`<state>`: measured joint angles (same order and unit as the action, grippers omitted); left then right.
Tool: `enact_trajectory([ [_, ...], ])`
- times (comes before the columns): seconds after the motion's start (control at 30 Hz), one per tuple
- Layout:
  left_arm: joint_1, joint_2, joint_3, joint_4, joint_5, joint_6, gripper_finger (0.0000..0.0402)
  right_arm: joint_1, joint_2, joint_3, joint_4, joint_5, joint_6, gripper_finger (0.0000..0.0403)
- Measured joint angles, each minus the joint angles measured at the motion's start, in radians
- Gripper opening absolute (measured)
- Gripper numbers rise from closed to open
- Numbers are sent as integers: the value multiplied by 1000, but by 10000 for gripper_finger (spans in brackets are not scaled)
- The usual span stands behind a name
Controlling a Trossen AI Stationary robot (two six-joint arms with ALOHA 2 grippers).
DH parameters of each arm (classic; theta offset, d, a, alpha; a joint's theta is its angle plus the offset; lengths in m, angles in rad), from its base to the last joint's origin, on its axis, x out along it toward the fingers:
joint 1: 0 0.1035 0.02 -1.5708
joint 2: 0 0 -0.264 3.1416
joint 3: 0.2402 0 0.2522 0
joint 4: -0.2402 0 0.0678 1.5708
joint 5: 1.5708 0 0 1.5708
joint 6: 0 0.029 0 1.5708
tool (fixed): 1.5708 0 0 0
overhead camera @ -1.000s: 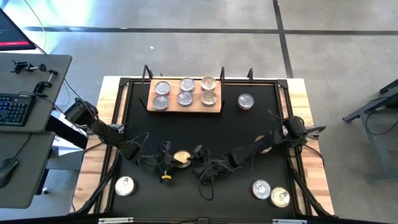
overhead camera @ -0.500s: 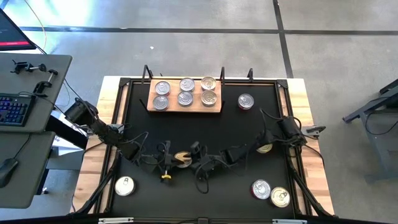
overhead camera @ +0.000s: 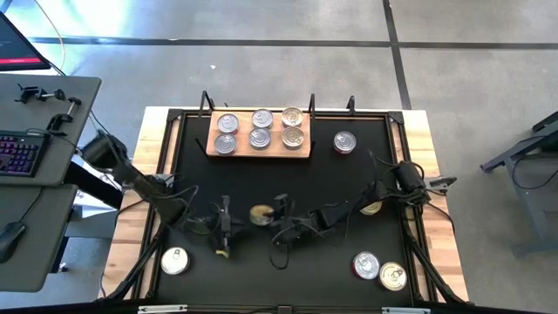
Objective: Stack canned seafood by type on shelf
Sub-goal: Stack the green tuna can on top of the green can on the shelf
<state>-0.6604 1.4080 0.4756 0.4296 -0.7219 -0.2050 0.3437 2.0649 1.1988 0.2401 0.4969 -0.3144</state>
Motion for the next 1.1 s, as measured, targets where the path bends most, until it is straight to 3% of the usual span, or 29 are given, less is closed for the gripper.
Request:
enact_trajectory([
  [0.13, -59, -122, -2, -235, -127, -104, 1, 17, -93, 52, -212, 89, 85, 117],
  [0.27, -88, -184, -3, -435, -174, -246, 1, 0, -158, 161, -410, 150, 144, 117],
  [0.47, -96, -146, -2, -502, -207, -351, 0, -112, -146, 433, -633, 181, 151, 117],
  [0.57, -94, -109, -2, -467, -222, -360, 0, -195, -125, 499, -640, 100, 78, 117],
  [0.67, -96, -74, -3, -426, -246, -361, 0, -291, -113, 500, -538, 44, -10, 117],
  [0.87, -96, -18, -2, -408, -251, -367, 0, -452, -20, 504, -324, 147, -248, 117],
  [1.1, -114, -7, -3, -402, -252, -370, 0, -580, 46, 531, -332, 114, -270, 117],
])
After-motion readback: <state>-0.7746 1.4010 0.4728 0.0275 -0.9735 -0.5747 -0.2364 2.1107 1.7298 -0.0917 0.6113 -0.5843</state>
